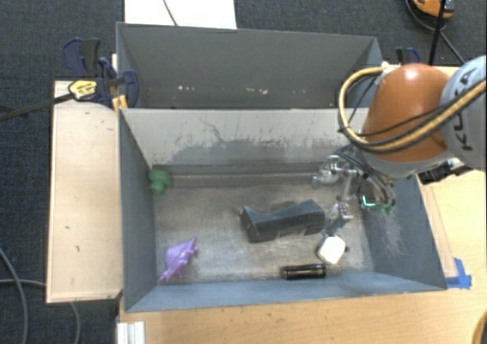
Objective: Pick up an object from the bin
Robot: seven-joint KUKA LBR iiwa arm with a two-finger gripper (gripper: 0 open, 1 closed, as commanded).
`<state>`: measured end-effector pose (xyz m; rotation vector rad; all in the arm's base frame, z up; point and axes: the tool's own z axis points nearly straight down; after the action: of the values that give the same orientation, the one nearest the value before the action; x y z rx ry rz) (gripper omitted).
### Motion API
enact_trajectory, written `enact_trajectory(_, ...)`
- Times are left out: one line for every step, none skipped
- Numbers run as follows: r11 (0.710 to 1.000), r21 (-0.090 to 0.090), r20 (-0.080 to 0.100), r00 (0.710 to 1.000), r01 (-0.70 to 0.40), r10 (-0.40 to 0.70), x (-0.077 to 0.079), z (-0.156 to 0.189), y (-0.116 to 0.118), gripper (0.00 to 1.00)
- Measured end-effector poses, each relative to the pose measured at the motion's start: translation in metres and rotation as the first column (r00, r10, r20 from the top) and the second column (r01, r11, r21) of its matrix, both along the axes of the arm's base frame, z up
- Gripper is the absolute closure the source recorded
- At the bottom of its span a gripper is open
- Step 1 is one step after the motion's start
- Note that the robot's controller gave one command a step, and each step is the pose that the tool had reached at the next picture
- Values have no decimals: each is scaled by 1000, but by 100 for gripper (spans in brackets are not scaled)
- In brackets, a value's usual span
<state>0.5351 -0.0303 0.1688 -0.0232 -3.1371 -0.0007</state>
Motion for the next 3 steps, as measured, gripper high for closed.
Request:
enact_trajectory(1000, -1, 8, 1000, -1, 1, 2, 4, 0, 0)
enact_trajectory(993, 0, 4, 993, -117, 117, 4, -83, 6, 100)
enact_trajectory(993, 0, 4, 993, -118, 118, 4, -83, 6, 100)
